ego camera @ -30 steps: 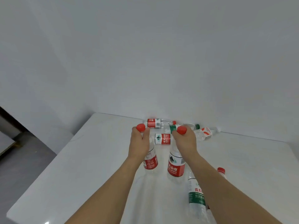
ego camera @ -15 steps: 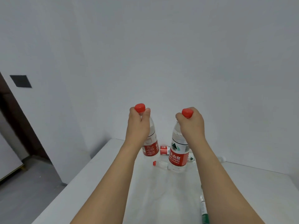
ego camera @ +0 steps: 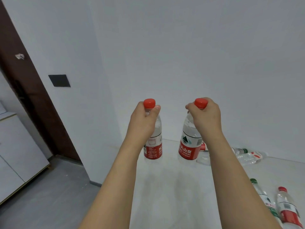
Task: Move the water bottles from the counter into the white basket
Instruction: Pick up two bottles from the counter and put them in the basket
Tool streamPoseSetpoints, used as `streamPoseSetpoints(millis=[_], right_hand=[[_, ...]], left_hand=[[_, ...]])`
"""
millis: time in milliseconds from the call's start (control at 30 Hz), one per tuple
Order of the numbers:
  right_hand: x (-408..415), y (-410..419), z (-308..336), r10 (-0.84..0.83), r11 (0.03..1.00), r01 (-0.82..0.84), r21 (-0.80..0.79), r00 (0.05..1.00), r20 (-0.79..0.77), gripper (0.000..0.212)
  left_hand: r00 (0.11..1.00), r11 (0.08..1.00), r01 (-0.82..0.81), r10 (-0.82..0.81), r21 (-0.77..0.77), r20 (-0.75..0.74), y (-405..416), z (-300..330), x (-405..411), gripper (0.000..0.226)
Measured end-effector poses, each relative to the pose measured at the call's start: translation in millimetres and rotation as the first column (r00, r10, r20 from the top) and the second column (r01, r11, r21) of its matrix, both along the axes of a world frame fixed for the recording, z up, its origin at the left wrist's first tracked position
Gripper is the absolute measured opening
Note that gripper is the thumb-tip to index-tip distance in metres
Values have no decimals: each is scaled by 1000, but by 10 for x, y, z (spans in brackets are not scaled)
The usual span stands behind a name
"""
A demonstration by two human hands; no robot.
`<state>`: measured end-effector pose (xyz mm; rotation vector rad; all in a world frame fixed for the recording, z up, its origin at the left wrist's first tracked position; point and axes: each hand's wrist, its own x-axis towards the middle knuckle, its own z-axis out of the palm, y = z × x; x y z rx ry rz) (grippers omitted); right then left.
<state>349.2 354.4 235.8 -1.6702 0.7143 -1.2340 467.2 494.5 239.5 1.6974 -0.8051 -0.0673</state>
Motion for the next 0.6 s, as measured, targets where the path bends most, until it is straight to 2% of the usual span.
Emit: streamPoseSetpoints(millis=[200,367,500,600], right_hand=[[464,395,-39,63,998,-64,-16,997,-46,6],[1027,840,-34,104,993,-108,-41,991,-86,6],[1631,1269,27,111,991,-117,-66,990,-81,8],[2123,1643,51,109,991,-115,-66,990,-92,16]], left_hand=[[986,988,-150,152,28,-69,556,-70,411,22],[988,991,-131,131,4,-83,1023,-74,910,7],[985,988,-144,138,-58,-99,1455,-35,1448,9],[987,993,-117,113,-27,-114,1809,-11,1911,6]])
